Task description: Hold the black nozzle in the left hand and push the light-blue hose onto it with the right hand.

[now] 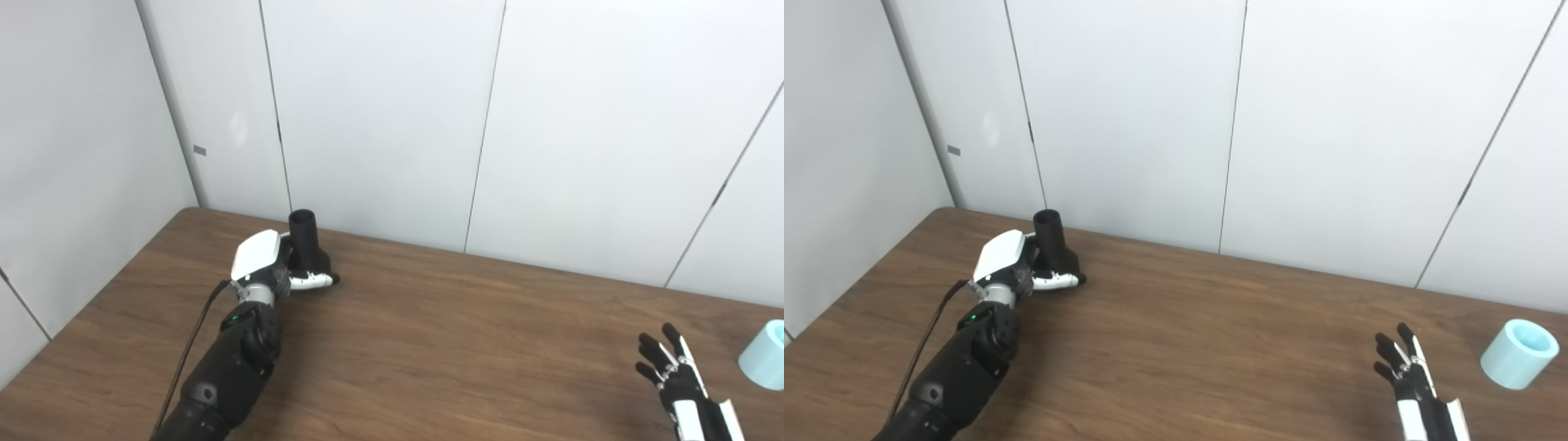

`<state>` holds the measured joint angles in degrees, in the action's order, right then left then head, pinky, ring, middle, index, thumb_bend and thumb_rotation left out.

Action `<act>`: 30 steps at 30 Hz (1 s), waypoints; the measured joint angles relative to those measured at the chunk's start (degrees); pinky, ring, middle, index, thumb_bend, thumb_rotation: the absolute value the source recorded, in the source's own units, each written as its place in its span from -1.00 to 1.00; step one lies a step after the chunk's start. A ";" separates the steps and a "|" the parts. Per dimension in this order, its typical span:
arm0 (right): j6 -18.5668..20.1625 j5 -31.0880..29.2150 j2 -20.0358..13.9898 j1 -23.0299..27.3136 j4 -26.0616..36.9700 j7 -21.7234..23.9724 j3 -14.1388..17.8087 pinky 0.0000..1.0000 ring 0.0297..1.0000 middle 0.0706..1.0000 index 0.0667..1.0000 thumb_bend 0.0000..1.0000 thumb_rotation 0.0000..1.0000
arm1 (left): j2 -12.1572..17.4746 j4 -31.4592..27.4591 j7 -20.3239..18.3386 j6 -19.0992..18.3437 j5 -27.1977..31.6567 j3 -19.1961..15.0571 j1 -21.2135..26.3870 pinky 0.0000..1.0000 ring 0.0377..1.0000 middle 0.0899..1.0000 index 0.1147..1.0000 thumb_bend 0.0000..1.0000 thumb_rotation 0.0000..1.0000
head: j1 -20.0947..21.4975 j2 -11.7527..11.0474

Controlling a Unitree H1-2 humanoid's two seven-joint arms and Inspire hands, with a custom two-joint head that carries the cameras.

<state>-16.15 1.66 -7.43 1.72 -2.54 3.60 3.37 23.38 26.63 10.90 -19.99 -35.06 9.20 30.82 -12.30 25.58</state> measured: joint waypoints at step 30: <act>-0.19 1.30 -0.13 -0.29 0.32 0.04 -0.32 0.69 0.75 0.71 0.97 -0.10 1.00 | 0.20 5.85 4.03 5.83 2.48 -1.81 1.15 0.39 0.30 0.00 -0.19 0.04 -0.99 | 0.61 1.58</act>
<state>-16.34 2.96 -7.56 1.43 -2.22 3.64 3.05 23.58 32.48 14.92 -14.16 -32.58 7.39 31.97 -11.69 27.16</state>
